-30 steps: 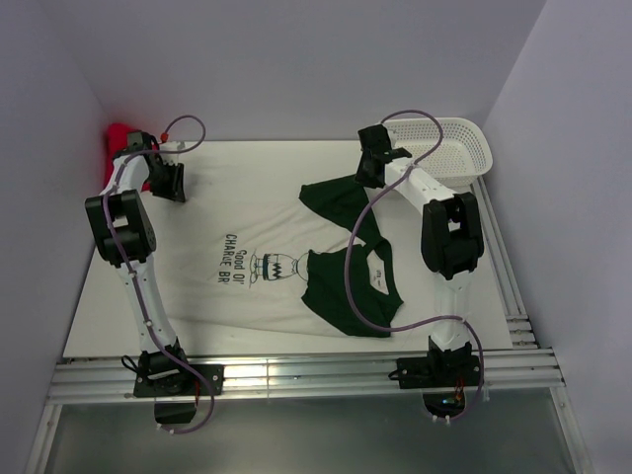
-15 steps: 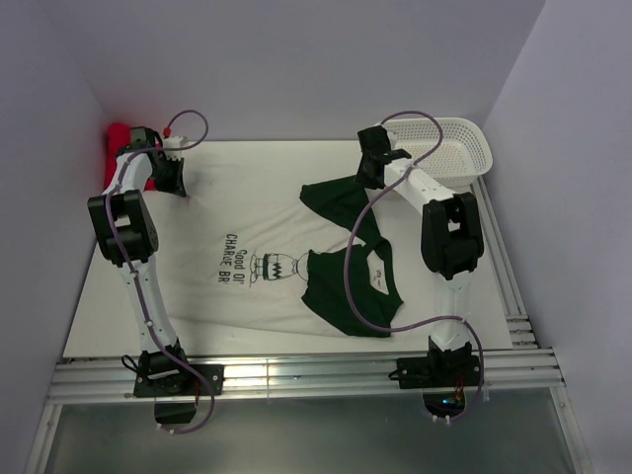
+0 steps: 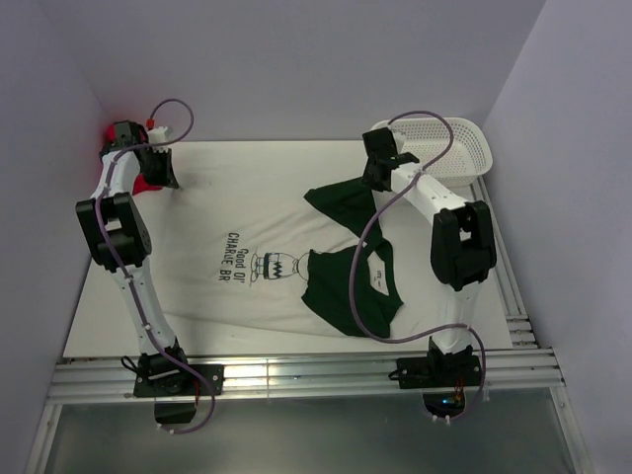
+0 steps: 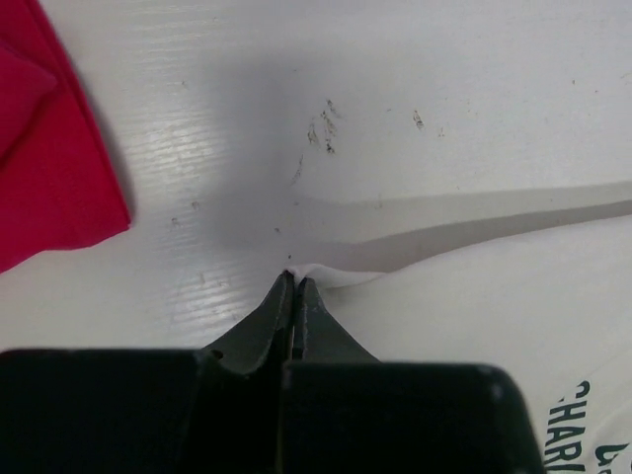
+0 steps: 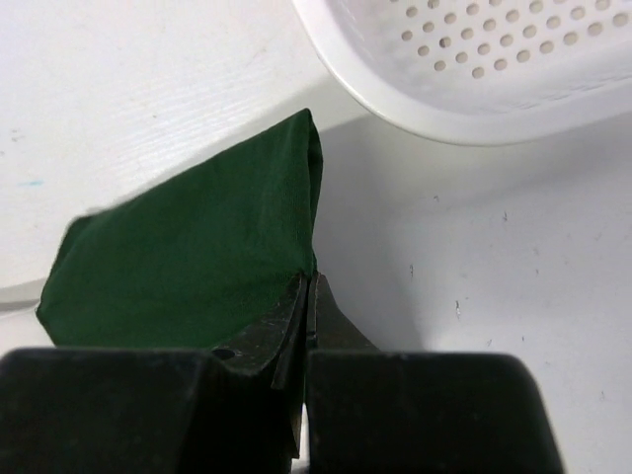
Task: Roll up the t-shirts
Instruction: Fold the tshirt
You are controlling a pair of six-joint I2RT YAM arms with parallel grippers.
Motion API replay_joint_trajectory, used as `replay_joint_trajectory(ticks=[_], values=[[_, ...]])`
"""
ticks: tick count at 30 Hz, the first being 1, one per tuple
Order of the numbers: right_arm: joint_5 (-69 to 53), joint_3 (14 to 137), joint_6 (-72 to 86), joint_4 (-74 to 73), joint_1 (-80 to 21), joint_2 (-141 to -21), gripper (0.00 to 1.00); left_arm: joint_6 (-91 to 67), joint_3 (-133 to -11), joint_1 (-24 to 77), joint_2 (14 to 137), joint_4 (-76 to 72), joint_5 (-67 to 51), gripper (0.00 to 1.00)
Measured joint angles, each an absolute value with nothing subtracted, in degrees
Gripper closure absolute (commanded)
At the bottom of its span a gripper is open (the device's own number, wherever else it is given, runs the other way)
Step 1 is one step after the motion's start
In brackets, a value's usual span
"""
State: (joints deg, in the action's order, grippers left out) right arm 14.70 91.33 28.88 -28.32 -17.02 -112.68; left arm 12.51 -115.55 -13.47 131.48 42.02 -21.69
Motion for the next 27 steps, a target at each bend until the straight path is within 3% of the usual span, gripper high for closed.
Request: replay_joint_trajectory(ticks=[9,27], values=[[15.1,86.2,29.1,-27.9,-17.2,-106.2,1.00,14.2,-113.1,-15.7,130.7,42.7,-26.2,1.00],[15.4,60.8,36.8,-27.5,-23.8,-84.3,1.00,26.0,-104.9,-21.6,122.5,52.9,-31.2,1.00]])
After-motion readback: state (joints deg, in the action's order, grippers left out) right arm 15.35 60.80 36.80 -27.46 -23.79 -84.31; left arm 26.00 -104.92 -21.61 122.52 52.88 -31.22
